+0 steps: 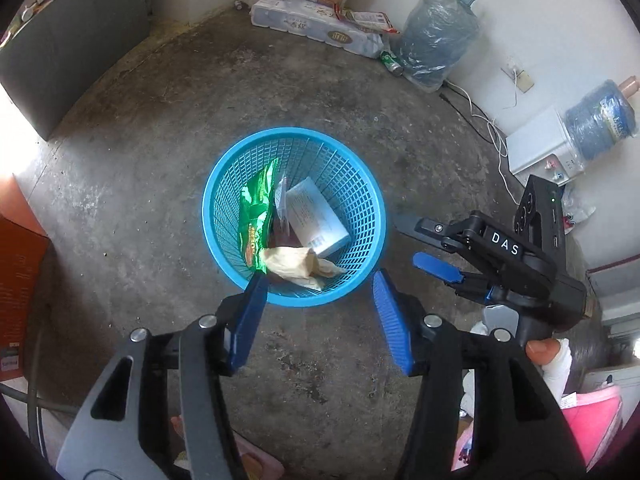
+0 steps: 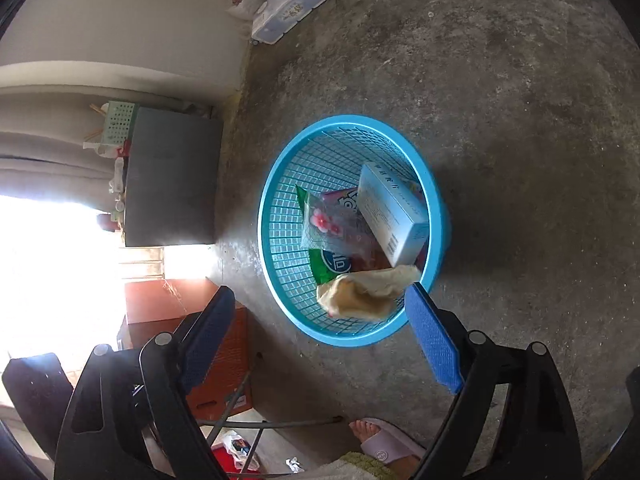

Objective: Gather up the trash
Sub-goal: 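Carry the cloth and box to the wastebasket and open both tools, then return both tools to the table toward the charger box and clear cup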

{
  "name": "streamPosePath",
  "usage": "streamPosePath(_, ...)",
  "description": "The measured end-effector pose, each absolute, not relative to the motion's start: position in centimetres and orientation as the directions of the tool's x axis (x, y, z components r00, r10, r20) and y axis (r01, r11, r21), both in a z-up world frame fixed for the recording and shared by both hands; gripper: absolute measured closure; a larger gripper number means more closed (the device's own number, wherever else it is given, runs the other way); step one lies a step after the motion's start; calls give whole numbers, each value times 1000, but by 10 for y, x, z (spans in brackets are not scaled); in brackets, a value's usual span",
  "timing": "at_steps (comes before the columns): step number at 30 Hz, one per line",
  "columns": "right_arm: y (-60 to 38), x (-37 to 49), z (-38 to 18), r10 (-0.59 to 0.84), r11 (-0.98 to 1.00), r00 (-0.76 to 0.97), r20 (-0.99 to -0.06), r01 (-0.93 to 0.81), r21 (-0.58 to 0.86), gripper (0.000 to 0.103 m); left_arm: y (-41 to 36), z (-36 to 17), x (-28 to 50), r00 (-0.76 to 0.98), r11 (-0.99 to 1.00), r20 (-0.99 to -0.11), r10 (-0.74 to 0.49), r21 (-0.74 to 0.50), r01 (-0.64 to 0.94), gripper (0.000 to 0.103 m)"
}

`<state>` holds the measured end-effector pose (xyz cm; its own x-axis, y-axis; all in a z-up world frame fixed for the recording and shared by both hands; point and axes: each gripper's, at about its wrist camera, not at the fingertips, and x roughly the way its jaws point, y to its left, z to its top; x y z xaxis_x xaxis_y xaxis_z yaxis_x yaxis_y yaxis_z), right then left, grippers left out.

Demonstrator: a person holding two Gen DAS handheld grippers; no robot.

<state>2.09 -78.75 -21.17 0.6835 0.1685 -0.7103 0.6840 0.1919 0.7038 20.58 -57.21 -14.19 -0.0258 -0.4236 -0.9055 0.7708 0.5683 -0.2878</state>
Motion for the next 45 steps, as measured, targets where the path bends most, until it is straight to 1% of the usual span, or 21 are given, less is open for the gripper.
streamPosePath(4, -771, -5, -211, 151, 197, 686, -712, 685, 702, 18, -550, -116, 202, 41, 547, -900, -433, -227, 806, 50)
streamPosePath(7, -757, -23, -196, 150, 202, 703, -695, 666, 718, 18, -521, -87, 199, 60, 556, -887, -457, -232, 798, 48)
streamPosePath(8, -753, -27, -188, 144, 215, 709, -690, 658, 721, 18, -510, -77, 197, 68, 558, -880, -471, -237, 796, 46)
streamPosePath(12, -732, -40, -145, 120, 295, 728, -675, 623, 724, 18, -460, -38, 182, 99, 565, -852, -515, -250, 787, 38)
streamPosePath(15, -715, -38, -112, 123, 370, 734, -668, 591, 717, 18, -413, -14, 172, 121, 575, -823, -555, -275, 770, 34)
streamPosePath(20, -675, -23, -52, 151, 501, 751, -643, 503, 704, 18, -325, 15, 160, 214, 623, -778, -591, -272, 733, 33)
streamPosePath(24, -633, 1, -8, 196, 601, 752, -630, 415, 683, 15, -246, 29, 161, 311, 702, -749, -585, -276, 657, 32)
streamPosePath(29, -562, 45, 26, 268, 721, 706, -656, 305, 622, 15, -139, 34, 167, 448, 810, -708, -546, -310, 497, 32)
streamPosePath(33, -485, 84, 43, 351, 799, 663, -661, 155, 580, 15, -49, 22, 169, 518, 866, -694, -501, -398, 304, 32)
streamPosePath(36, -422, 116, 51, 428, 828, 618, -660, 25, 560, 15, 8, 8, 169, 559, 884, -696, -451, -436, 170, 32)
streamPosePath(40, -335, 161, 56, 519, 833, 528, -673, -132, 538, 15, 60, -9, 166, 595, 877, -693, -407, -479, 42, 32)
streamPosePath(44, -254, 208, 65, 564, 824, 458, -687, -264, 501, 15, 88, -20, 164, 607, 860, -683, -407, -510, 3, 32)
streamPosePath(45, -236, 218, 66, 566, 824, 444, -695, -288, 487, 15, 91, -23, 162, 606, 856, -680, -412, -518, 0, 33)
